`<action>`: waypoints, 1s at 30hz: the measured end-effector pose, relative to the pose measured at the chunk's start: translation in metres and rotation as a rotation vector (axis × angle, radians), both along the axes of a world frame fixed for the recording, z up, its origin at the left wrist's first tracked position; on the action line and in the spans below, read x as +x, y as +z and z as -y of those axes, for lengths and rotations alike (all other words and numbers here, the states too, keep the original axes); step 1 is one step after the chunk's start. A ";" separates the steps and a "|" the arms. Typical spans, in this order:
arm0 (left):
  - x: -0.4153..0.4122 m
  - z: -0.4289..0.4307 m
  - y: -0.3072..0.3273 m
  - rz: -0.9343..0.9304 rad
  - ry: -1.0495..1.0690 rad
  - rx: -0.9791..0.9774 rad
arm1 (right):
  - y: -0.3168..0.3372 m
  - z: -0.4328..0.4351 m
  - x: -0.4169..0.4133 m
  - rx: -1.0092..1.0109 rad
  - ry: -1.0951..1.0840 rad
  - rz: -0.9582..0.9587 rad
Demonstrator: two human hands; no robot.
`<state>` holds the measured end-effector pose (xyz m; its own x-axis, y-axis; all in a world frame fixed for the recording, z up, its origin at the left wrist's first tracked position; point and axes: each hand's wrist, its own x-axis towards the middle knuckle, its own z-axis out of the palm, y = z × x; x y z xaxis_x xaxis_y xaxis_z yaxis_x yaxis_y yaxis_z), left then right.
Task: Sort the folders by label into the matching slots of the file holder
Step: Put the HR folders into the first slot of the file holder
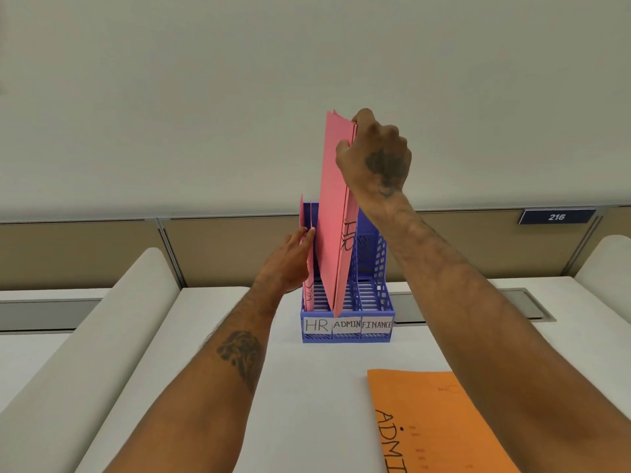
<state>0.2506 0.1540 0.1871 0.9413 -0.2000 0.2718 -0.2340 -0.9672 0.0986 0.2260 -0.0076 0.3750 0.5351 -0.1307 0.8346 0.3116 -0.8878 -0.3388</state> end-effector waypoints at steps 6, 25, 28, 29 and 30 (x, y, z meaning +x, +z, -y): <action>0.002 -0.010 -0.002 0.020 -0.040 0.033 | -0.018 -0.021 0.024 -0.008 -0.001 0.001; 0.015 -0.029 -0.016 0.062 -0.094 -0.079 | -0.116 -0.067 0.071 0.002 0.038 0.036; 0.015 -0.030 -0.015 0.086 -0.113 -0.091 | -0.134 -0.070 0.075 -0.008 0.037 -0.007; 0.015 -0.030 -0.015 0.092 -0.119 -0.096 | -0.140 -0.070 0.076 -0.020 0.037 -0.032; 0.014 -0.030 -0.015 0.094 -0.125 -0.101 | -0.147 -0.071 0.078 -0.034 0.036 -0.058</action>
